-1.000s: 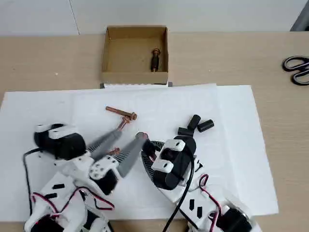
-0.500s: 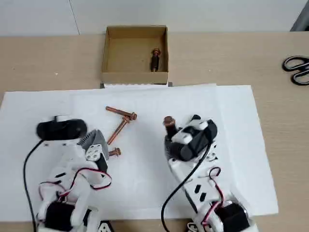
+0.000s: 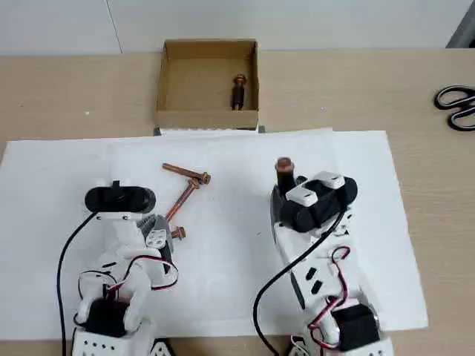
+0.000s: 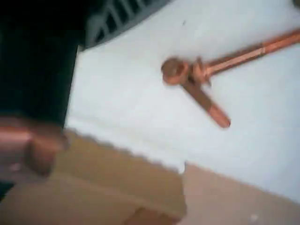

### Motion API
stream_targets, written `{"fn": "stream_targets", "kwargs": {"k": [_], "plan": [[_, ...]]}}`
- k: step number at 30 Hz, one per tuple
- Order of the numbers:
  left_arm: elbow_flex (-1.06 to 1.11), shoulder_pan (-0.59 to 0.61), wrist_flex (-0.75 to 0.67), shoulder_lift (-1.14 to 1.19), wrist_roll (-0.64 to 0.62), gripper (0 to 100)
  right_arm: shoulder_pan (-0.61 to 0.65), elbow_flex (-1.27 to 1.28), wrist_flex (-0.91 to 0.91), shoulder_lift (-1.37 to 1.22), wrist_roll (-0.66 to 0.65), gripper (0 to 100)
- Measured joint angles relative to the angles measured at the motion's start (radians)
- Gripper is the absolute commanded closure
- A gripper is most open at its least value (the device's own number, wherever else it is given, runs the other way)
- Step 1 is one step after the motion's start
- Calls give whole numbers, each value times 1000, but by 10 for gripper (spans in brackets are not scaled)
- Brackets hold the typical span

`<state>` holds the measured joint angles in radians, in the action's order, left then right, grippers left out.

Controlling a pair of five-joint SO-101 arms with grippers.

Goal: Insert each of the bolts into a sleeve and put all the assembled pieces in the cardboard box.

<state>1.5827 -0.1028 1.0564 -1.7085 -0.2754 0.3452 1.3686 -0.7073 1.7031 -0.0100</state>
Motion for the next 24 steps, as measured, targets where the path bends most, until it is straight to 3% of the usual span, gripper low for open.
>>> {"fn": "stream_targets", "kwargs": {"k": [5,17,24], "plan": [[35,0,-44,0,37,993,0,-173,163,-288,0,998],[35,0,-60,0,38,993,-2,-724,554,-1274,0,998],[35,0,-60,0,37,993,-3,-1102,654,-1788,0,998]]}}
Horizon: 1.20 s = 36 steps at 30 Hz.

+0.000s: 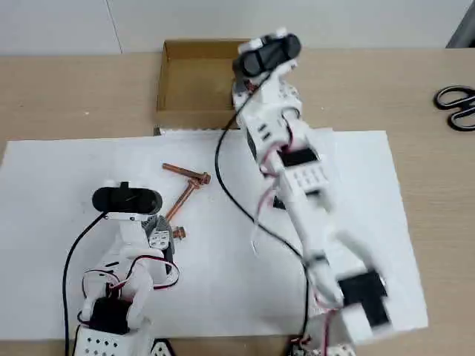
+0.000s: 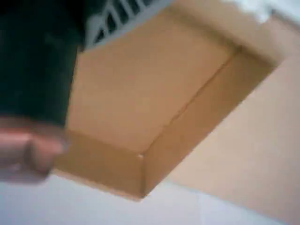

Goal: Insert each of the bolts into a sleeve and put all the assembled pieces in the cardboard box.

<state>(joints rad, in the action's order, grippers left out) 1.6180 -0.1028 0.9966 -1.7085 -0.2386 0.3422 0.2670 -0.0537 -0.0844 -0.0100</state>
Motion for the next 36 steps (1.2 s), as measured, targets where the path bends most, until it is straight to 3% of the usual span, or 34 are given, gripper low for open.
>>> {"fn": "stream_targets", "kwargs": {"k": [9,14,19,28,36], "plan": [[0,0,0,0,0,993,2,-557,2,-575,2,994],[0,0,0,0,0,993,9,-779,-34,-752,2,955],[0,0,0,0,0,993,35,-888,-146,-784,2,828],[0,0,0,0,0,993,34,-931,-173,-778,2,822],[0,0,0,0,0,993,34,-933,-408,-594,2,822]]}}
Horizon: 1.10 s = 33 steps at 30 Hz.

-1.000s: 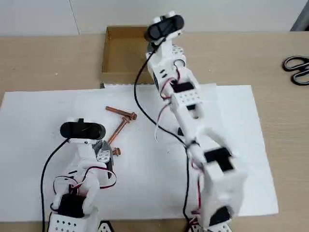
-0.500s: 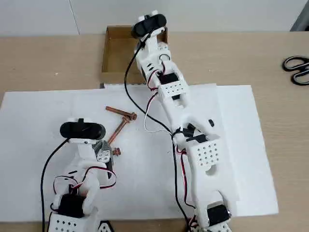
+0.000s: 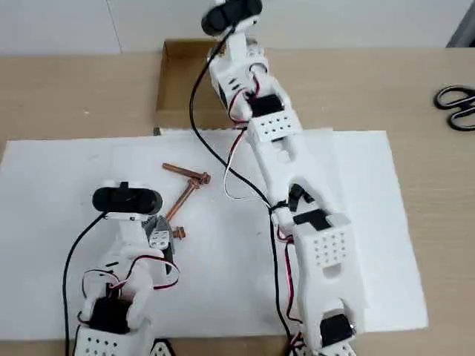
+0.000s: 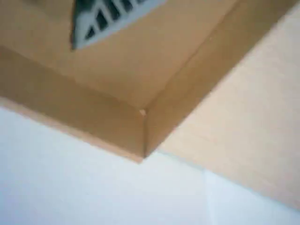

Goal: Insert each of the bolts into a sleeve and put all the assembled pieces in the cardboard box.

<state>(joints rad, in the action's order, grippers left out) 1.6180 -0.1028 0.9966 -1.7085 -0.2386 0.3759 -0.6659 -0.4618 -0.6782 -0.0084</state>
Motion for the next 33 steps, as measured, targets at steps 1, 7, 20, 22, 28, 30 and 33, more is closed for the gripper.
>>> {"fn": "stream_targets", "kwargs": {"k": [1,7,20,22,28,30,33], "plan": [[0,0,0,0,0,993,0,0,-48,26,0,822],[0,0,0,0,0,993,3,-3,-422,164,5,822],[0,0,0,0,0,993,17,-3,-1168,328,250,822],[0,0,0,0,0,993,17,-3,-1189,354,281,822],[0,0,0,0,0,993,40,37,-1206,417,298,822],[0,0,0,0,0,993,41,109,-1211,446,299,822],[0,0,0,0,0,993,38,249,-1217,523,301,822]]}}
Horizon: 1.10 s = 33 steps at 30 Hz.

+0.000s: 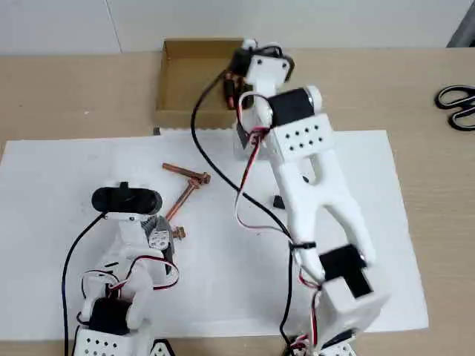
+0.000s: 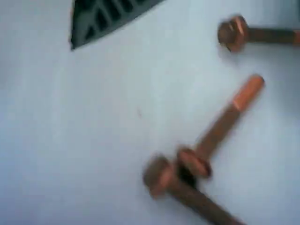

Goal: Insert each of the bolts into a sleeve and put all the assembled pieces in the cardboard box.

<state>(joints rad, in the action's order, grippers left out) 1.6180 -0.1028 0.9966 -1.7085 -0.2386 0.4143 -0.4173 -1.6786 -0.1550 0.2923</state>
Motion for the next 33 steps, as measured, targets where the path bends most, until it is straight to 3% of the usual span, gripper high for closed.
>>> {"fn": "stream_targets", "kwargs": {"k": [11,17,25,33], "plan": [[0,0,0,0,-11,993,-18,532,3,261,-44,822],[0,0,0,0,-14,993,-20,572,8,269,-259,821],[2,0,0,0,-14,993,-35,578,103,269,-660,821],[3,0,0,0,-14,993,-55,578,141,180,-948,822]]}}
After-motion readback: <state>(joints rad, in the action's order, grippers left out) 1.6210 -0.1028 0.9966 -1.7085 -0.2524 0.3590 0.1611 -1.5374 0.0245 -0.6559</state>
